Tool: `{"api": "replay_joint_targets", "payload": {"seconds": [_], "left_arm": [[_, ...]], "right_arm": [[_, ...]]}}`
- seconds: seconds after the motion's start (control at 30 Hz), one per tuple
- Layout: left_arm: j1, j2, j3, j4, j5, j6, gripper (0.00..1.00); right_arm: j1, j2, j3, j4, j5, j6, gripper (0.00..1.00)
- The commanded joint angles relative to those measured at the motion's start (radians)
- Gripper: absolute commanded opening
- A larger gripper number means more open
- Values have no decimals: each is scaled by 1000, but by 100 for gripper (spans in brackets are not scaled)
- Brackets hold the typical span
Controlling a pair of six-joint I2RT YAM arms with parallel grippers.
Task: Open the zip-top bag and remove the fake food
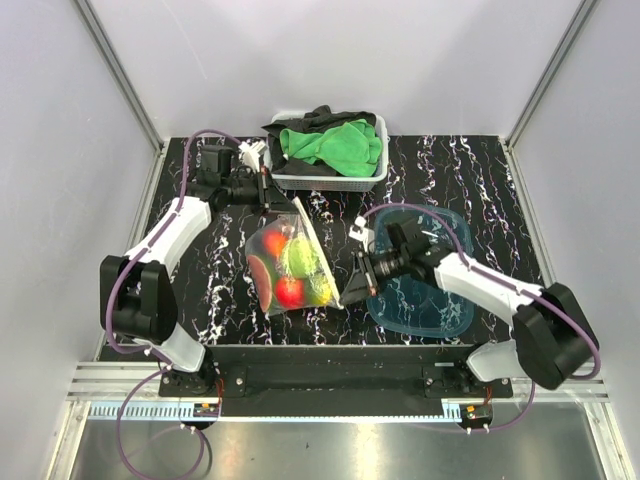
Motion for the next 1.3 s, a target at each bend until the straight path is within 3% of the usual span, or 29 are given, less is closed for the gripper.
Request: {"api": "replay_joint_targets", "payload": {"seconds": [0.0, 0.1, 0.13, 0.17, 0.3, 0.6, 0.77, 1.0, 1.27], "left_arm": [[16, 2, 56, 80, 14, 4, 0], [16, -8, 48, 80, 28, 3, 0], [16, -9, 42, 78, 46, 3, 0], [15, -14, 36, 77, 51, 1, 0], [13, -34, 10, 78, 77, 10, 0], [-1, -57, -39, 75, 164, 38, 0], [-1, -64, -52, 72, 170, 41, 0], [-1, -55, -35, 71, 180, 36, 0], [-1, -55, -33, 69, 189, 30, 0]], "right_arm": [[44, -66, -78, -73, 12, 19, 0], [45, -117, -124, -76, 29, 37, 0], [45, -143, -126, -77, 50, 45, 4], [45, -148, -99, -86, 65, 48, 25], [42, -94, 93, -129, 166, 39, 57], [-133, 127, 386, -211, 200, -37, 64], [-144, 269, 495, -235, 168, -158, 63], [-145, 354, 486, -208, 139, -257, 66], [-96, 426, 512, -163, 99, -245, 65]]}}
